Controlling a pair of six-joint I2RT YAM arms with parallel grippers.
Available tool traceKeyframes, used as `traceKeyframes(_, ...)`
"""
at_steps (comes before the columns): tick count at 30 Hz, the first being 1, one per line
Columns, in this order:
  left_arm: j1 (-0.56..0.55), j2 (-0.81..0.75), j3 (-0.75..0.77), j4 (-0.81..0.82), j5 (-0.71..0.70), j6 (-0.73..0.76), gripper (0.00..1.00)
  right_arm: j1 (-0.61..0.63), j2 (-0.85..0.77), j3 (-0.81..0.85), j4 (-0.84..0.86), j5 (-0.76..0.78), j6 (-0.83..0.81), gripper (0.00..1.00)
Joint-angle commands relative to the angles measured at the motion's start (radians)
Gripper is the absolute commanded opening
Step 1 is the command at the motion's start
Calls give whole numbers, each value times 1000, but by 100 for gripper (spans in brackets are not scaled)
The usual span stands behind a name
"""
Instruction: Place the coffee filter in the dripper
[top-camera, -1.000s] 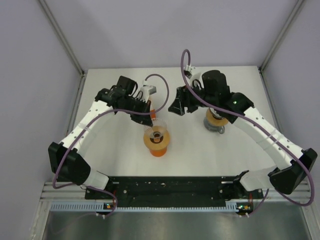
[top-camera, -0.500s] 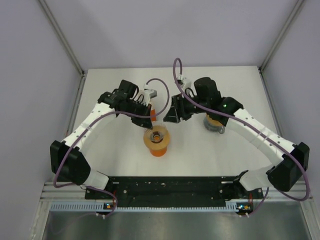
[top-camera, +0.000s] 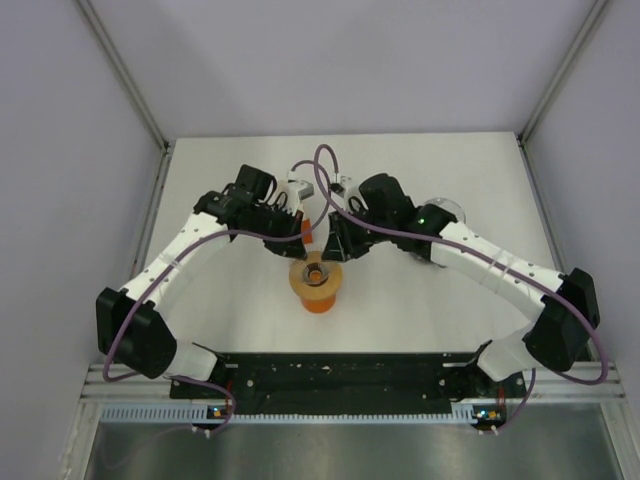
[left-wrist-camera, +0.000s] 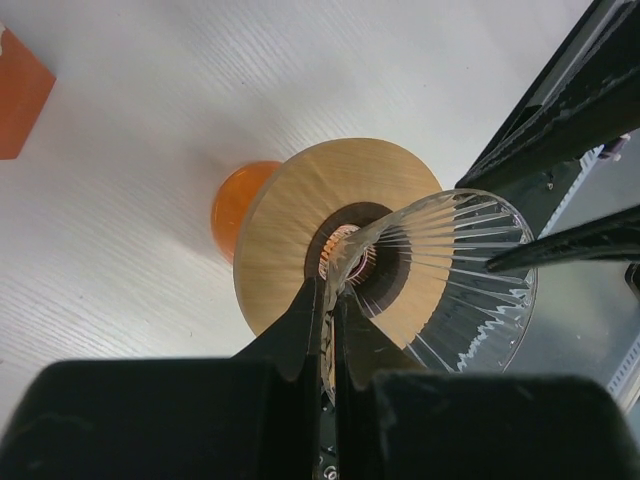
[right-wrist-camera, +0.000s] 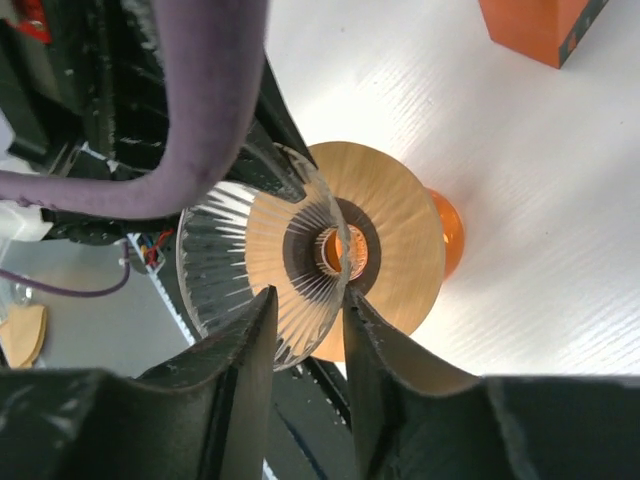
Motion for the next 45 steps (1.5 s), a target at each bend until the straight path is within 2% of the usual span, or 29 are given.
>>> traceKeyframes(1, -24, -7, -31, 32, -43, 47, 0, 29, 29, -9, 22, 18, 5, 27)
traceKeyframes(5, -29, 2, -43, 35, -38, 50, 0, 27, 26, -39, 22, 30, 6, 14)
traceKeyframes(13, -36, 16, -86, 64, -52, 61, 0, 27, 28, -91, 24, 40, 0, 0)
traceKeyframes(21, -71, 25, -167, 106, -97, 96, 0, 27, 42, -140, 52, 38, 0, 0)
traceKeyframes(31, -78, 96, -174, 93, -84, 119, 0, -8, 49, -213, 58, 63, -14, 0)
traceKeyframes(35, -137, 78, -207, 116, -135, 139, 0, -9, 28, -218, 59, 87, -15, 0)
traceKeyframes(40, -137, 111, -166, 103, -138, 136, 0, -14, 6, -201, 56, 104, -23, 0)
traceKeyframes(45, -137, 188, 24, 6, -107, 136, 0, -54, -29, -177, 41, 128, -40, 0)
